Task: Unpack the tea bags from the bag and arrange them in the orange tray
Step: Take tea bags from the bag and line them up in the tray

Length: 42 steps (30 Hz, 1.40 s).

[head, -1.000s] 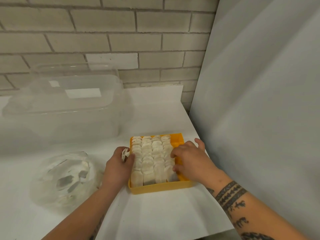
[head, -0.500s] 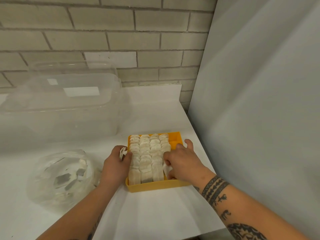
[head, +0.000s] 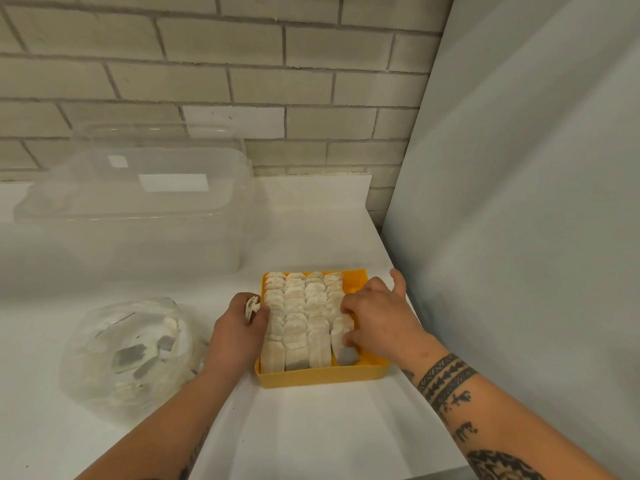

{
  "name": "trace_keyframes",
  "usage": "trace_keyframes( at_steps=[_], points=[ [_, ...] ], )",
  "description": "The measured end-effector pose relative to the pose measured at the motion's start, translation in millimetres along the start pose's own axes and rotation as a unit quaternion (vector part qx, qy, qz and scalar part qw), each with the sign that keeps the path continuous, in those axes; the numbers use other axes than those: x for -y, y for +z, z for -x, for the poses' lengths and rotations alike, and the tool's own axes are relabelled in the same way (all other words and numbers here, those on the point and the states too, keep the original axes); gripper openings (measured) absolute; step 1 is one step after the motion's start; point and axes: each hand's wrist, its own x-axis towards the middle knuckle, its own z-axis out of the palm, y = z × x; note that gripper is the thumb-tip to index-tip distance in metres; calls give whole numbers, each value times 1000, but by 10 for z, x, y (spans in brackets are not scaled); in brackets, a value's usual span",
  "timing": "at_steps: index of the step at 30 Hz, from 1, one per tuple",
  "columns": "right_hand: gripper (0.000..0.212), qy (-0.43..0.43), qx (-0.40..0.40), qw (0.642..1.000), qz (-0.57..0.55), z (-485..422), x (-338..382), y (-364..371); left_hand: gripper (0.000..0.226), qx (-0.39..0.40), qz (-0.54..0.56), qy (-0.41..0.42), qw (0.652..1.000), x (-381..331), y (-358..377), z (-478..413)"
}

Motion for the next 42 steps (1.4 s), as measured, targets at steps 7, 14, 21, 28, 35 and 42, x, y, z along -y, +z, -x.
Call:
trace_keyframes(
  at_steps=[7, 14, 21, 28, 35, 42],
  points=[
    [17, 7, -7, 1000, -3, -15, 60, 107, 15, 1, 7, -1, 1000, -9, -3, 2],
    [18, 14, -19, 999, -39, -11, 50, 133, 15, 4, -2, -2, 1000, 2, -9, -1],
    [31, 24, -21, 997, -66, 54, 47, 36, 18, -2, -7, 9, 1000, -11, -19, 15],
    [17, 86, -145, 975, -146, 193, -70, -158, 18, -50, 147, 0, 988, -189, -197, 99],
    [17, 61, -179, 901, -391, 314, 300, -304, 17, 143, 334, -1, 932, -699, -142, 404],
    [25, 106, -138, 854, -491, 301, 456, -275, 22, 177, 351, -45, 919, -786, 33, 487]
  ],
)
